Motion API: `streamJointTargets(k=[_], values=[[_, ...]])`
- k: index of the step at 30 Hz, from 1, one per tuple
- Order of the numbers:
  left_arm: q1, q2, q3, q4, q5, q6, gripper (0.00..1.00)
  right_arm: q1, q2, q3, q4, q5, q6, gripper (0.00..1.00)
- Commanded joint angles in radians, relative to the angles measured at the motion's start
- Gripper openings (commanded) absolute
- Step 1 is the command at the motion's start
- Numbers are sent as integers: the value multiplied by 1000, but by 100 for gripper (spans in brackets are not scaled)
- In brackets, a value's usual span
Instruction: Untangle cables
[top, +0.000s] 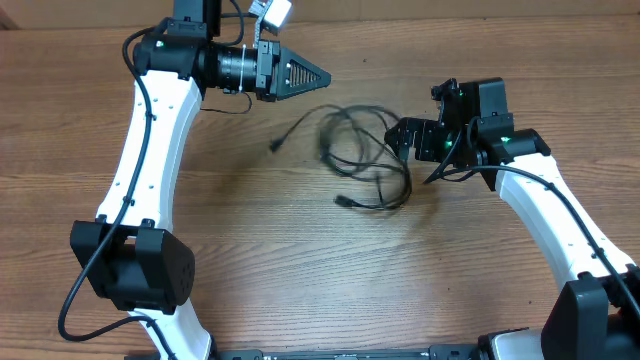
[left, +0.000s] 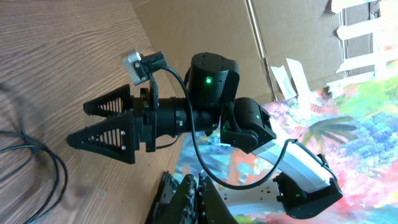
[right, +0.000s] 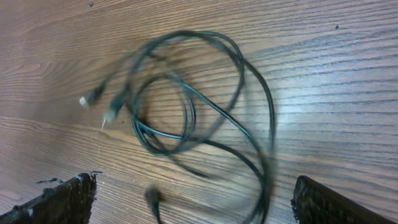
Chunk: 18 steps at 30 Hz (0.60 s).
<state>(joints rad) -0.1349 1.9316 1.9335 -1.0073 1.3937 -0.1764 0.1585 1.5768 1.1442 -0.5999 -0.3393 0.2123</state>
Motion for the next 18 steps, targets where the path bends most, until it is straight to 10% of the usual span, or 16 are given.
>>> streamJointTargets(k=[1,9,15,18], values=[[7,-23,20,-15,-62,27,4,-3,2,2,2,10,-4,99],[-23,-23,20,-166,-583,27,8,-3,2,2,-12,10,-4,99],[-100,-23,16,-235,-962,26,97,-3,2,2,-11,9,-3,100],[-152,-22,16,-221,-1064,17,100,-2,2,2,-11,9,-3,100]])
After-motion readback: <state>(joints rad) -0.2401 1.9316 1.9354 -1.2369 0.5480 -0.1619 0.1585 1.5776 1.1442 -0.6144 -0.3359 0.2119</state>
